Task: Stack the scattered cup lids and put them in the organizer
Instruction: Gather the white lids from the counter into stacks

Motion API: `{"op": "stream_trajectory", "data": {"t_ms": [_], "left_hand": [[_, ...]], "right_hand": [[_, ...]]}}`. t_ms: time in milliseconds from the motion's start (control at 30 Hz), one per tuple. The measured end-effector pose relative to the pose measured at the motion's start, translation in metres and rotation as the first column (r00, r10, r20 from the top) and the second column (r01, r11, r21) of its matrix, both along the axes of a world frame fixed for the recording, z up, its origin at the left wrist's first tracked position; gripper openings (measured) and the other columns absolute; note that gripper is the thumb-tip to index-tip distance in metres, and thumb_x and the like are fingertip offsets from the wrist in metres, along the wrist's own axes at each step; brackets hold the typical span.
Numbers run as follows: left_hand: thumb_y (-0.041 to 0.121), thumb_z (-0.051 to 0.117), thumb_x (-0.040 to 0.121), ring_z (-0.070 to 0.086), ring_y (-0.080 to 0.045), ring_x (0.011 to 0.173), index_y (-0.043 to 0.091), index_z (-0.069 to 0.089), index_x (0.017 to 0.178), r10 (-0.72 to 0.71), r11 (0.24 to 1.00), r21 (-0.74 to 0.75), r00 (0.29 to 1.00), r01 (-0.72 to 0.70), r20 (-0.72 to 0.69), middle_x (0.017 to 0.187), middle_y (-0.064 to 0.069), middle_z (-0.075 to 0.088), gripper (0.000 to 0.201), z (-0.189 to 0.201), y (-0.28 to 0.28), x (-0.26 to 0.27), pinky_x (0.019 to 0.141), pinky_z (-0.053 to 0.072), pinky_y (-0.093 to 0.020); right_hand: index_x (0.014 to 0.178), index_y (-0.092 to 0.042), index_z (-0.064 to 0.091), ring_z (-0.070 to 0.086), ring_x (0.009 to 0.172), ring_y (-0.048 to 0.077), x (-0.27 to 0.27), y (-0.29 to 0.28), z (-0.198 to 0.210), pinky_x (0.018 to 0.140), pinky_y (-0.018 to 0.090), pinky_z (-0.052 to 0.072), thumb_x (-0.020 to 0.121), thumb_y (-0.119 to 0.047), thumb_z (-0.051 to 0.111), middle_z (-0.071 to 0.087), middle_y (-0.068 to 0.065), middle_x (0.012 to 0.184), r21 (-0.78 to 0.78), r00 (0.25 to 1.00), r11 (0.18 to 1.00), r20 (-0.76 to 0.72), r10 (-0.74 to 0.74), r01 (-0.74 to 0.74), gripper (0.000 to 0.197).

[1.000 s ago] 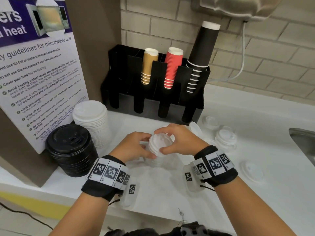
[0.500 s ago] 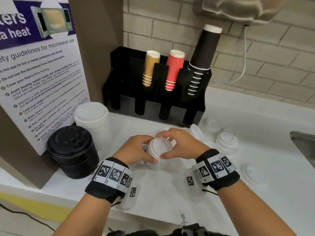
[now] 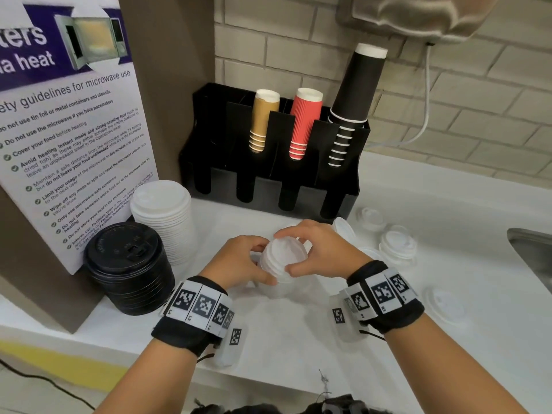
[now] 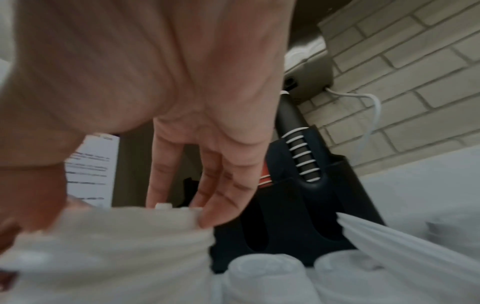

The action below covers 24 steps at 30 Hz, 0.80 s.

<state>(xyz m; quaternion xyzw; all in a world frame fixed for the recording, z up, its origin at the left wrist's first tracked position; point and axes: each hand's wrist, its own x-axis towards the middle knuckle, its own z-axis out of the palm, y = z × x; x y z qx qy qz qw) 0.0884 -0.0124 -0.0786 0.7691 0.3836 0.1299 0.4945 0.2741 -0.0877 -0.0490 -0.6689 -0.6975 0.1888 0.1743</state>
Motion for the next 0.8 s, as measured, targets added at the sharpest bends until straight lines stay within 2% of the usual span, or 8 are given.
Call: {"op": "stream_trajectory", "data": {"t_ms": [67, 233, 367, 433, 500, 600, 667, 800], "left_hand": [[0.009, 0.092, 0.057, 0.065, -0.018, 0.103, 0.020, 0.066, 0.117, 0.008, 1.000, -0.009, 1.000, -0.008, 0.005, 0.113, 0.008, 0.068, 0.067, 0.000, 0.000, 0.000, 0.097, 0.051, -0.044], [0.011, 0.092, 0.057, 0.064, -0.017, 0.106, 0.019, 0.063, 0.122, 0.001, 1.000, 0.000, 1.000, -0.001, -0.015, 0.116, 0.007, 0.067, 0.072, -0.001, -0.001, -0.001, 0.099, 0.049, -0.043], [0.017, 0.093, 0.057, 0.061, -0.015, 0.110, 0.026, 0.061, 0.120, -0.017, 1.000, 0.007, 1.000, 0.017, -0.014, 0.119, 0.011, 0.064, 0.071, -0.001, 0.000, -0.001, 0.098, 0.050, -0.035], [0.021, 0.093, 0.057, 0.059, -0.012, 0.110, 0.032, 0.057, 0.122, -0.027, 0.999, 0.023, 1.000, 0.027, -0.001, 0.120, 0.015, 0.059, 0.075, 0.001, 0.000, 0.000, 0.096, 0.049, -0.032], [0.022, 0.093, 0.058, 0.059, -0.011, 0.109, 0.029, 0.059, 0.124, -0.028, 0.998, 0.048, 1.000, 0.028, 0.000, 0.118, 0.016, 0.060, 0.075, 0.003, 0.001, 0.003, 0.098, 0.049, -0.033], [0.022, 0.092, 0.058, 0.058, -0.012, 0.110, 0.032, 0.063, 0.109, -0.032, 0.996, 0.083, 0.999, 0.032, -0.005, 0.111, 0.015, 0.065, 0.059, 0.005, 0.005, 0.007, 0.099, 0.049, -0.039], [0.023, 0.092, 0.058, 0.057, -0.013, 0.112, 0.031, 0.063, 0.108, -0.031, 0.994, 0.099, 0.999, 0.034, -0.023, 0.110, 0.014, 0.065, 0.058, 0.005, 0.006, 0.009, 0.099, 0.049, -0.040], [0.026, 0.090, 0.059, 0.058, -0.013, 0.109, 0.031, 0.063, 0.111, -0.037, 0.994, 0.102, 0.999, 0.041, -0.035, 0.112, 0.013, 0.064, 0.059, 0.003, 0.006, 0.011, 0.098, 0.050, -0.040]], "right_hand": [[0.124, -0.031, 0.061, 0.050, 0.099, 0.010, -0.007, 0.002, 0.002, 0.083, 0.019, 0.040, 0.068, -0.032, 0.080, 0.060, -0.002, 0.111, -0.018, 0.998, 1.000, 0.056, 0.026, -0.025, 0.060], [0.123, -0.030, 0.062, 0.050, 0.102, 0.013, -0.013, 0.006, 0.003, 0.088, 0.026, 0.045, 0.069, -0.032, 0.079, 0.061, 0.001, 0.112, -0.054, 0.996, 0.998, 0.082, 0.026, -0.022, 0.057], [0.126, -0.028, 0.060, 0.051, 0.102, 0.013, -0.016, 0.006, 0.002, 0.089, 0.027, 0.045, 0.068, -0.030, 0.081, 0.059, 0.000, 0.114, -0.085, 0.997, 0.996, 0.076, 0.021, -0.014, 0.062], [0.126, -0.026, 0.058, 0.055, 0.101, 0.015, -0.015, 0.005, 0.004, 0.089, 0.029, 0.048, 0.067, -0.029, 0.084, 0.059, 0.000, 0.115, -0.110, 0.999, 0.994, 0.033, 0.011, -0.007, 0.064], [0.124, -0.025, 0.058, 0.058, 0.100, 0.013, -0.006, 0.006, 0.009, 0.089, 0.028, 0.051, 0.071, -0.029, 0.083, 0.061, -0.002, 0.114, -0.144, 0.997, 0.990, -0.074, -0.020, 0.009, 0.059], [0.123, -0.019, 0.061, 0.060, 0.108, 0.016, 0.019, 0.021, 0.015, 0.093, 0.026, 0.049, 0.088, -0.026, 0.068, 0.061, 0.000, 0.117, -0.080, 0.963, 0.985, -0.214, -0.166, 0.152, 0.037], [0.128, -0.017, 0.058, 0.055, 0.118, 0.019, 0.032, 0.036, 0.012, 0.095, 0.022, 0.041, 0.093, -0.021, 0.061, 0.058, 0.005, 0.127, -0.074, 0.963, 0.970, -0.125, -0.240, 0.232, 0.035], [0.140, -0.022, 0.046, 0.044, 0.130, 0.024, 0.034, 0.065, -0.008, 0.104, 0.032, 0.036, 0.083, -0.033, 0.073, 0.046, 0.006, 0.141, -0.291, 0.976, 0.945, 0.196, -0.093, 0.148, 0.064]]}}
